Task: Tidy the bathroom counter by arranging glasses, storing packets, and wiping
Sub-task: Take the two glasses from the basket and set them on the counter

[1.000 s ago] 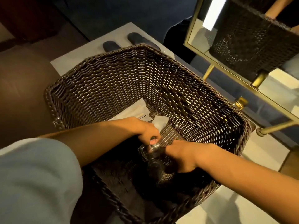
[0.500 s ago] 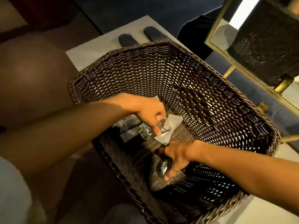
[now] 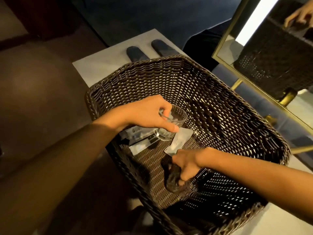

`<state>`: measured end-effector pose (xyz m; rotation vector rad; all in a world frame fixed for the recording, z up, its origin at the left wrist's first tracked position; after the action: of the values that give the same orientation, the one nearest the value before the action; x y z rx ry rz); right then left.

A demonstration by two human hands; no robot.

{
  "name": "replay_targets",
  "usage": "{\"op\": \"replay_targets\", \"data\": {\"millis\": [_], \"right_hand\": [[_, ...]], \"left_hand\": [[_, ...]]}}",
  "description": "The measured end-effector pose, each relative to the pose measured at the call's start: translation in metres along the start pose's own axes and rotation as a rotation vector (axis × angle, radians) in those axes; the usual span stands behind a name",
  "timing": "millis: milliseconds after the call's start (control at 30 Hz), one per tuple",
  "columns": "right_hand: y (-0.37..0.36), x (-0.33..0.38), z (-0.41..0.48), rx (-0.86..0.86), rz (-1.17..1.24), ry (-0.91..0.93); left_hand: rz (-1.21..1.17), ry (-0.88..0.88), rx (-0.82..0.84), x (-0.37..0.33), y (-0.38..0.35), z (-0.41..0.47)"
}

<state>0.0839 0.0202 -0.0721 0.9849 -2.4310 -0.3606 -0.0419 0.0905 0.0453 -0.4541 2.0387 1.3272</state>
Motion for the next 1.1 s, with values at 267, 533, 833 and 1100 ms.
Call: {"op": "replay_targets", "data": {"millis": [267,533,833,1100], "right_hand": [[0.043,-0.045,-0.076,-0.394,0.255,0.046],[0.042,-0.081,-0.176,-0.944,0.409,-0.103],[-0.021,-0.071,-0.322,-1.571,0.638,-0.133],[-0.155,-0.03,-0.432,-1.823,0.692,-0.114]], "left_hand": [[-0.343,-0.011,-0.08,-0.007,0.033,-0.009],[-0.531,0.05,-0.148,-0.034,0.024,-0.008],[-1.069,0.071,-0.093,-0.104,-0.016,-0.035],[-1.162,-0.098,0.118,-0.227,-0.088,-0.082]]}}
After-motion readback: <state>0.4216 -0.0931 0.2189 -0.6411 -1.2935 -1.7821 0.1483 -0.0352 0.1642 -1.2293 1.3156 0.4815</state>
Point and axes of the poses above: each hand's wrist, its own z-axis towards the middle knuckle, its own y-axis out of the back of the hand, x = y × z, the point moved 7 cm from there along z, towards the middle knuckle, and after that the axes turned 7 degrees about y, right-handed, at the moved point
